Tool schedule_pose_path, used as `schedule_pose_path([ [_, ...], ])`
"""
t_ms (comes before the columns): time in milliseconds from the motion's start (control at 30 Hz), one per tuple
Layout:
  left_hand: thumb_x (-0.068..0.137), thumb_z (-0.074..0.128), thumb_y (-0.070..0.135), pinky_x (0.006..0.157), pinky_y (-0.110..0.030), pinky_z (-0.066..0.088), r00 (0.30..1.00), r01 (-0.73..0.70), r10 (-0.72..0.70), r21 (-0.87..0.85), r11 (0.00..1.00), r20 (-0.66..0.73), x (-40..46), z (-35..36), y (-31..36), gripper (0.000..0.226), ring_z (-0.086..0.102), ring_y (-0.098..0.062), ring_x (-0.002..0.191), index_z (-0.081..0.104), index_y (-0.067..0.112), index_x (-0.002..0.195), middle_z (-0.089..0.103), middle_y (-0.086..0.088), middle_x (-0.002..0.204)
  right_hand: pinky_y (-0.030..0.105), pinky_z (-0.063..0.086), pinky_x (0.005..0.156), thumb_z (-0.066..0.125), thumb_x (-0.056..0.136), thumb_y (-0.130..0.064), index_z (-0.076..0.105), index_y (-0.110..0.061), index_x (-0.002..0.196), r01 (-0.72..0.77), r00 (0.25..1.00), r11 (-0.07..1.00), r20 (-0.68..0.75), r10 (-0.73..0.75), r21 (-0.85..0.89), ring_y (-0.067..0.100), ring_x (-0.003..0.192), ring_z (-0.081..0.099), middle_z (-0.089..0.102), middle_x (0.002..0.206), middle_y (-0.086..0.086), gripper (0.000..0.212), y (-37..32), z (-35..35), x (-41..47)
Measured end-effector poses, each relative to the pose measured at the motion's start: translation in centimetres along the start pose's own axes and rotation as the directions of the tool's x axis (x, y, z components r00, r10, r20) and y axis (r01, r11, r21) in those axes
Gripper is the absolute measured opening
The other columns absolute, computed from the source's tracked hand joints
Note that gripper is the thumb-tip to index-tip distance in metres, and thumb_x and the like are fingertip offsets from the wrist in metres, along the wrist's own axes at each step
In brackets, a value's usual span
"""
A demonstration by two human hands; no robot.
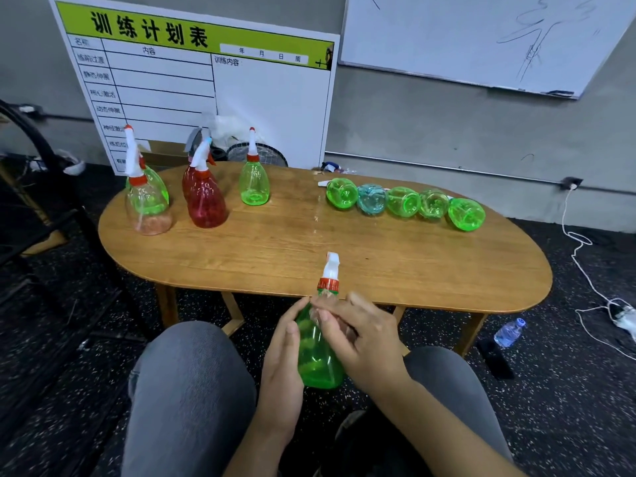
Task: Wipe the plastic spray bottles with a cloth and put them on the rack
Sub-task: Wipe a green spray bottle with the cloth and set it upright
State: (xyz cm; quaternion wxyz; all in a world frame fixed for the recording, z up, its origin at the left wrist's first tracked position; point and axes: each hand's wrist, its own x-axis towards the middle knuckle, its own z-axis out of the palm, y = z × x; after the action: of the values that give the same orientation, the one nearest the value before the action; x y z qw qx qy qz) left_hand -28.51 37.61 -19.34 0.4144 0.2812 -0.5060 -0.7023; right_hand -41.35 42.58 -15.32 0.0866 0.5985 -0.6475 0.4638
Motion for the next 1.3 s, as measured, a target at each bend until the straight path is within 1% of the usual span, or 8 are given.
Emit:
schedule_pose_path([
  [167, 0.113, 0.031, 0.040, 0.095, -0.041, 0.056, 0.998, 0.059, -0.056, -0.106, 0.993, 0.026, -0.1, -0.2, 0.3, 0.042, 0.073, -0.031, 0.117, 0.058, 0.036, 0.146, 0.076, -0.009, 0.128, 0.011, 0.035, 0.068, 0.074, 0.097, -0.025, 0.080, -0.021, 0.117, 0.325, 0.935, 0.945, 0.160, -0.316, -0.031, 0.004, 0.070, 0.046, 0.054, 0.084, -0.008, 0.021, -0.8, -0.5, -4.0],
  [367, 0.112, 0.032, 0.039, 0.092, -0.035, 0.060, 0.997, 0.062, -0.057, -0.115, 0.991, 0.043, -0.2, 0.2, 0.9, 0.043, 0.074, -0.028, 0.116, 0.059, 0.032, 0.145, 0.077, -0.008, 0.126, 0.019, 0.044, 0.064, 0.073, 0.096, -0.025, 0.081, -0.021, 0.115, 0.460, 0.878, 0.884, 0.188, -0.440, -0.078, 0.009, 0.071, 0.050, 0.053, 0.088, -0.009, 0.021, -0.4, -1.5, -2.6],
  [533, 0.103, 0.046, 0.061, 0.109, -0.057, 0.053, 0.999, 0.015, -0.014, -0.016, 1.000, 0.041, -0.3, 0.3, 1.1, 0.054, 0.069, -0.023, 0.126, 0.057, 0.032, 0.147, 0.071, 0.000, 0.138, 0.016, 0.037, 0.048, 0.056, 0.106, -0.034, 0.081, -0.020, 0.114, 0.112, 0.993, 0.994, 0.035, -0.112, -0.009, 0.000, 0.060, 0.044, 0.051, 0.076, -0.015, 0.030, 0.6, -1.1, 1.2],
  [633, 0.076, 0.071, 0.083, 0.103, -0.045, 0.058, 0.996, 0.003, -0.005, 0.023, 1.000, 0.085, -0.3, 0.2, 0.8, 0.086, 0.068, -0.021, 0.128, 0.056, 0.038, 0.147, 0.069, 0.004, 0.141, 0.020, 0.035, 0.047, 0.054, 0.105, -0.041, 0.080, -0.022, 0.117, 0.001, 1.000, 0.999, 0.021, -0.001, 0.035, 0.003, 0.058, 0.045, 0.047, 0.070, -0.015, 0.034, 1.4, -0.9, 2.2],
  [767, 0.072, 0.085, 0.070, 0.110, -0.051, 0.052, 0.994, -0.005, 0.007, -0.017, 1.000, 0.113, -0.3, 0.2, 0.6, 0.079, 0.063, -0.022, 0.135, 0.059, 0.049, 0.143, 0.065, 0.005, 0.145, 0.017, 0.035, 0.054, 0.058, 0.104, -0.039, 0.079, -0.025, 0.120, -0.044, 0.998, 0.993, 0.052, 0.038, 0.108, 0.003, 0.062, 0.048, 0.049, 0.075, -0.020, 0.030, 1.7, -1.0, 2.1],
  [933, 0.100, 0.068, 0.046, 0.102, -0.040, 0.057, 0.993, 0.032, -0.015, -0.152, 0.988, 0.114, -0.2, 0.6, 1.0, 0.053, 0.066, -0.023, 0.132, 0.054, 0.035, 0.150, 0.069, 0.002, 0.142, 0.040, 0.050, 0.060, 0.062, 0.101, -0.034, 0.079, -0.026, 0.118, -0.124, 0.990, 0.962, -0.037, 0.137, 0.244, 0.018, 0.072, 0.062, 0.071, 0.088, -0.003, 0.025, 2.1, -1.9, 2.7],
  [1167, 0.105, 0.043, 0.039, 0.107, -0.045, 0.052, 0.992, 0.065, -0.051, -0.130, 0.989, 0.113, -0.3, 0.4, 0.9, 0.048, 0.064, -0.021, 0.134, 0.050, 0.039, 0.153, 0.066, 0.004, 0.147, 0.023, 0.038, 0.054, 0.059, 0.103, -0.035, 0.078, -0.028, 0.121, -0.123, 0.992, 0.980, 0.023, 0.121, 0.158, 0.004, 0.063, 0.050, 0.055, 0.076, -0.023, 0.027, 1.4, -1.1, 1.9],
  [1300, 0.105, 0.043, 0.041, 0.112, -0.050, 0.050, 0.999, 0.030, -0.027, -0.051, 0.998, 0.047, -0.2, 0.2, 0.6, 0.045, 0.064, -0.018, 0.134, 0.057, 0.043, 0.148, 0.066, 0.007, 0.146, 0.027, 0.043, 0.052, 0.058, 0.104, -0.036, 0.077, -0.029, 0.121, -0.062, 0.997, 0.995, 0.052, 0.058, 0.076, 0.007, 0.062, 0.051, 0.057, 0.075, -0.012, 0.027, 0.5, -1.0, 0.9],
])
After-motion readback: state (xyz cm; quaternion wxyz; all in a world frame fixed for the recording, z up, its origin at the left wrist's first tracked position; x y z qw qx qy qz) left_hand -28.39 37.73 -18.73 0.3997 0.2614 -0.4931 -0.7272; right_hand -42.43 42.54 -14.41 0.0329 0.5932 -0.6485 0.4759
